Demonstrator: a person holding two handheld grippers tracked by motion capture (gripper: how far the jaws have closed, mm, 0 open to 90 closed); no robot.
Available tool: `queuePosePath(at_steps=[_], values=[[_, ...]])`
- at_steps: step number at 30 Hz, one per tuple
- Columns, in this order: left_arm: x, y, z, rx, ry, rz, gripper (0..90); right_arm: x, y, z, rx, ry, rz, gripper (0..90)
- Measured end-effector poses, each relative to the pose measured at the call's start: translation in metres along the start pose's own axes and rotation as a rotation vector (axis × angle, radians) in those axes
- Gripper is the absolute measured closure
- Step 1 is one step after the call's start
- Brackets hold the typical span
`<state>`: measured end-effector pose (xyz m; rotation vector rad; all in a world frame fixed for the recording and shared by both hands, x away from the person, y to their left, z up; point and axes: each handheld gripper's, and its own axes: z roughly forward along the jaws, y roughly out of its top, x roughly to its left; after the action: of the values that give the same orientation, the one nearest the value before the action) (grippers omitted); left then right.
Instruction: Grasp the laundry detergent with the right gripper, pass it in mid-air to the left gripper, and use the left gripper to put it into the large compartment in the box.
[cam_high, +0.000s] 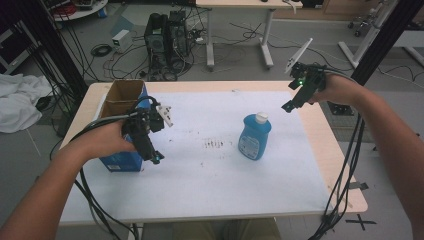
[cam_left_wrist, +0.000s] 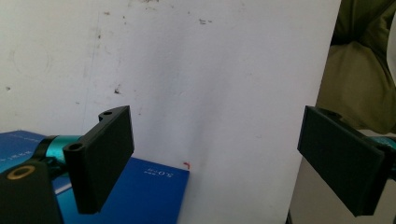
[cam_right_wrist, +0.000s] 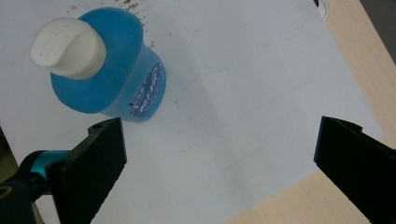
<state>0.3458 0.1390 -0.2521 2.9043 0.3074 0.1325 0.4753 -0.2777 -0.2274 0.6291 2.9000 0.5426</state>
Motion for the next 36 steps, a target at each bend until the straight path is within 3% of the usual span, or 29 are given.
queuePosePath(at_steps=[7, 17, 22, 23, 24, 28, 35, 36], values=[[0.000, 0.003, 0.002, -0.004, -0.002, 0.009, 10.7, 0.004, -0.025, 0.010, -0.055, 0.002, 0.030, 1.4], [0.000, 0.005, 0.006, -0.009, -0.003, 0.012, 10.7, 0.008, -0.047, 0.021, -0.123, -0.017, 0.074, 1.4], [0.000, 0.005, 0.008, -0.014, -0.005, 0.013, 10.8, 0.009, -0.059, 0.030, -0.194, -0.018, 0.126, 1.4], [-0.001, 0.005, 0.009, -0.022, -0.008, -0.004, 10.7, 0.009, -0.062, 0.031, -0.200, -0.017, 0.130, 1.4], [0.000, 0.005, 0.009, -0.007, -0.005, 0.011, 10.7, 0.010, -0.064, 0.033, -0.206, -0.019, 0.134, 1.4], [0.000, 0.004, 0.009, -0.011, -0.002, 0.009, 10.7, 0.012, -0.073, 0.039, -0.272, -0.027, 0.152, 1.4], [-0.001, 0.006, 0.011, -0.015, -0.006, 0.006, 10.7, 0.021, -0.083, 0.048, -0.315, -0.038, 0.159, 1.4], [0.000, 0.006, 0.010, -0.006, -0.007, 0.020, 10.7, 0.022, -0.083, 0.048, -0.330, -0.033, 0.160, 1.4]])
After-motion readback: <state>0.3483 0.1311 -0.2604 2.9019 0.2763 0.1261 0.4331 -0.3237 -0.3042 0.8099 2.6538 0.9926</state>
